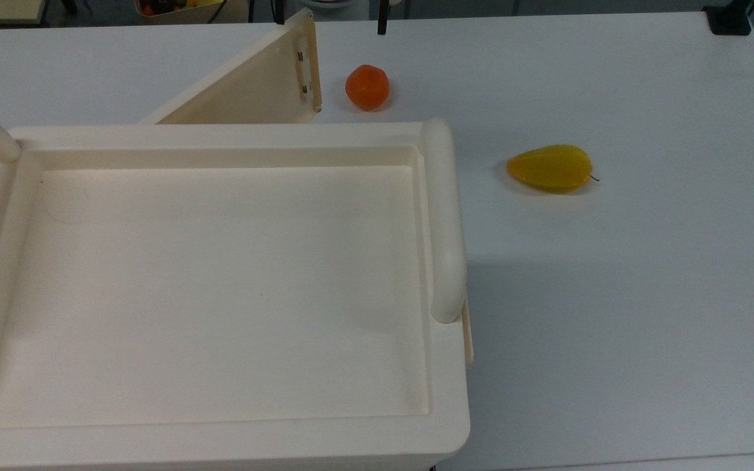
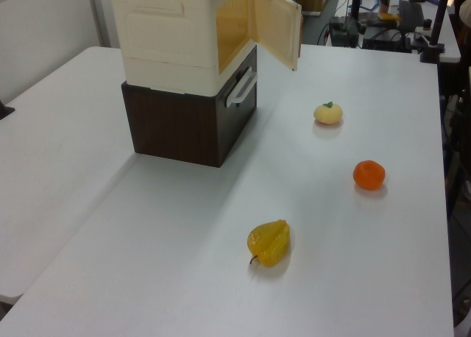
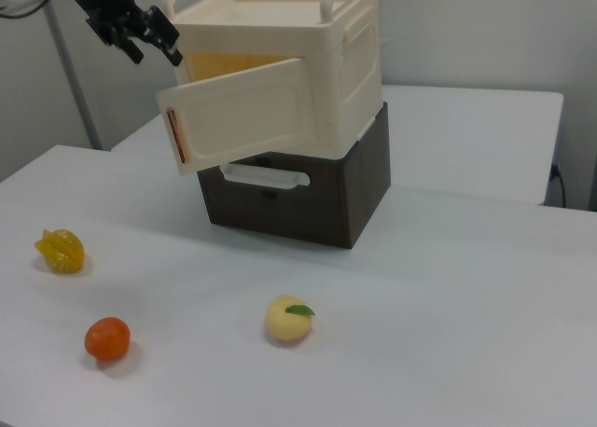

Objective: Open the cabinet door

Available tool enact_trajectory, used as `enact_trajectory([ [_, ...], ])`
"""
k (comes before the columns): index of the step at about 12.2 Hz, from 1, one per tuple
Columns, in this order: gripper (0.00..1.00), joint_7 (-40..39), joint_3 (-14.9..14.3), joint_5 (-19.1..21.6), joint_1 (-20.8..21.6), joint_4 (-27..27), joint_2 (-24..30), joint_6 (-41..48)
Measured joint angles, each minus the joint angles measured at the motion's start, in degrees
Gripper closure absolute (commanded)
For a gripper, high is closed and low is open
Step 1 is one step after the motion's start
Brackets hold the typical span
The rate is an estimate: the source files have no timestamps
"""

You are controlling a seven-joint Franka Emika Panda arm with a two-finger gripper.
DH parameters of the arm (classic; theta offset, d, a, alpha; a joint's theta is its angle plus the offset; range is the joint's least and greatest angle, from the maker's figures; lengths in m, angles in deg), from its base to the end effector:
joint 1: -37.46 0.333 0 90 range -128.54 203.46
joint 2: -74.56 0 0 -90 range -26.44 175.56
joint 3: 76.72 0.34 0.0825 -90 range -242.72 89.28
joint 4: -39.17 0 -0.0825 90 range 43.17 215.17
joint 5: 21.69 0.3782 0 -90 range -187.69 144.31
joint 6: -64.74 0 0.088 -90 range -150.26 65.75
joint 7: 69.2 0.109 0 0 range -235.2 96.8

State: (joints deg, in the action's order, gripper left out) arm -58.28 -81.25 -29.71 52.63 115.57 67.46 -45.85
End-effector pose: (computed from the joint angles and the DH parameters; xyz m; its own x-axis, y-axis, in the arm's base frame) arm 0.6085 0.1085 0.7290 0.8813 0.0289 0.4717 0.0007 -0.9982 0.0600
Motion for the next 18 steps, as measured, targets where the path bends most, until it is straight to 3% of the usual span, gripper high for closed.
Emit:
enact_trajectory([
  [3, 0.01, 0.0, 0.12, 0.01, 0.02, 0.82, -1.22, 0.38],
  [7, 0.01, -2.4, -0.32, 0.01, -0.27, 1.11, -1.2, 8.34],
  [12, 0.0, -8.16, -0.66, 0.02, -4.21, 1.04, -0.71, 15.73],
  [15, 0.0, -10.05, -0.61, 3.27, -4.51, 1.05, -0.71, 20.1],
  [18, 0.0, -10.43, -0.15, 3.61, -4.43, 2.31, -0.47, 23.24],
])
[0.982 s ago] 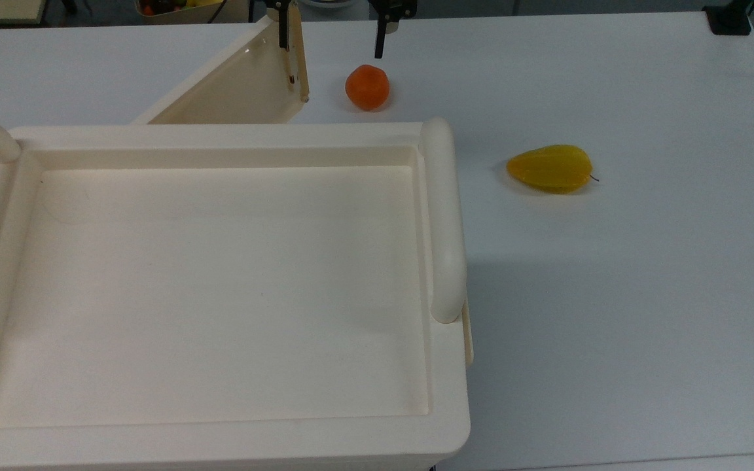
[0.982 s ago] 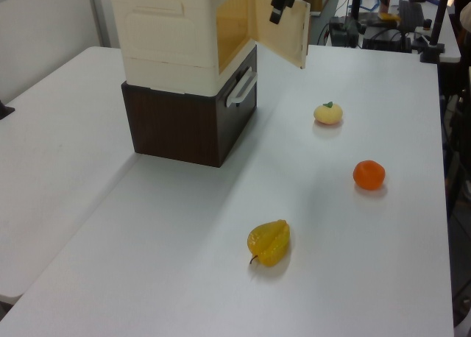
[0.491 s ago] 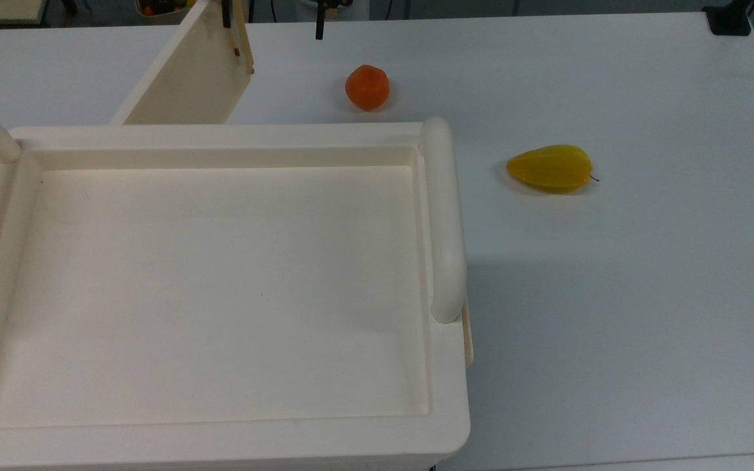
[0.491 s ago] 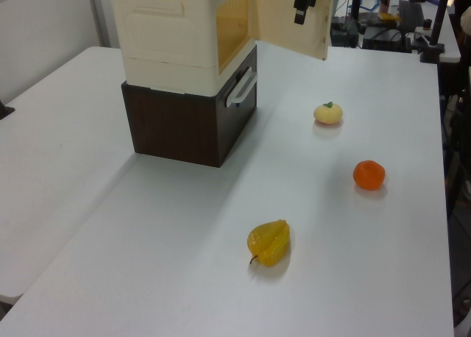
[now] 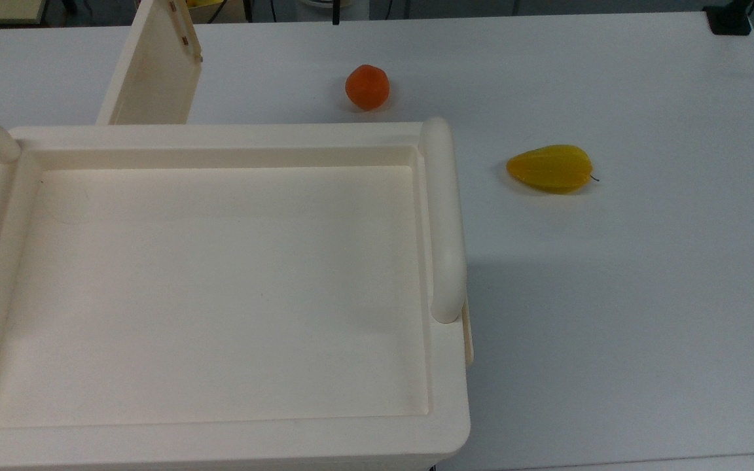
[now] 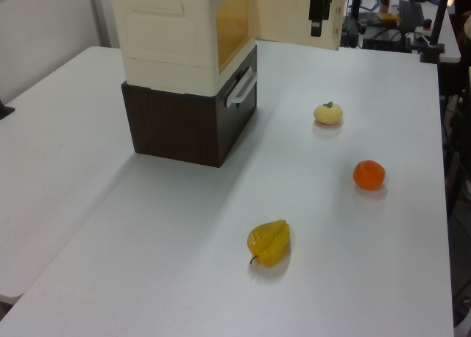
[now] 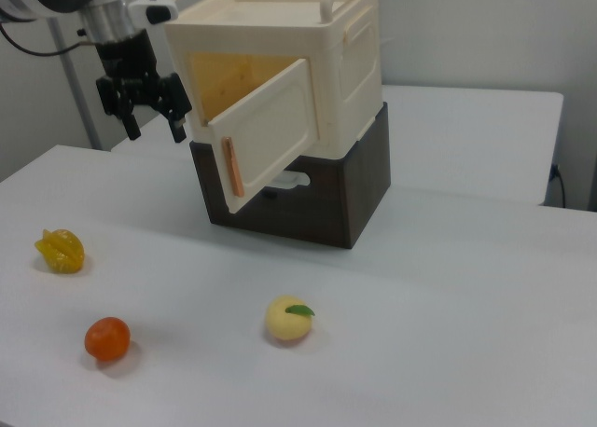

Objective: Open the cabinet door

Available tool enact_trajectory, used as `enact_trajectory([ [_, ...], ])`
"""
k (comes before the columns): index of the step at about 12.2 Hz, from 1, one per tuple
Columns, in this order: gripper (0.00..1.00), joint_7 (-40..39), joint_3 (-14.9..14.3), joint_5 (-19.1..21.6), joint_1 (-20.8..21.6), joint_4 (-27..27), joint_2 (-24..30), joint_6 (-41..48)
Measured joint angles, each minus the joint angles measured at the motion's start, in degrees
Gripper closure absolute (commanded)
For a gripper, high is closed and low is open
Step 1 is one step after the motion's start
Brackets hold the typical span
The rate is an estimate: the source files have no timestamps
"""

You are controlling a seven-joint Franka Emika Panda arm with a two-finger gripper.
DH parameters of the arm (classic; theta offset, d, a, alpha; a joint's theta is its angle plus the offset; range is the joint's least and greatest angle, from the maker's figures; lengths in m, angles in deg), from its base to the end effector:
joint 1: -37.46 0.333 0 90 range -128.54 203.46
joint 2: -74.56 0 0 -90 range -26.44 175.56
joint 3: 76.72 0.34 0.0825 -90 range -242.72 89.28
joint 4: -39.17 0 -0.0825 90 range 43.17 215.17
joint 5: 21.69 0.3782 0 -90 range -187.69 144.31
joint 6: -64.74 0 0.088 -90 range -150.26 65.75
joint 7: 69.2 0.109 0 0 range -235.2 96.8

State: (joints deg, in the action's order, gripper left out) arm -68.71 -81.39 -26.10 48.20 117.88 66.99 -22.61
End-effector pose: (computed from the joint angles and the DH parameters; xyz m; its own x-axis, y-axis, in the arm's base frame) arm 0.5857 0.0575 0.6594 0.9953 0.0946 0.0200 0.0925 -0.9919 0.0873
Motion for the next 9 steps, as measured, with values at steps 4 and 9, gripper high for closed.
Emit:
enact_trajectory([
  [4, 0.0, 0.0, -0.04, 0.0, -2.21, 9.88, 5.24, -0.19],
  [9, 0.0, -0.25, 3.68, 0.0, -8.41, 21.04, 10.5, -5.81],
])
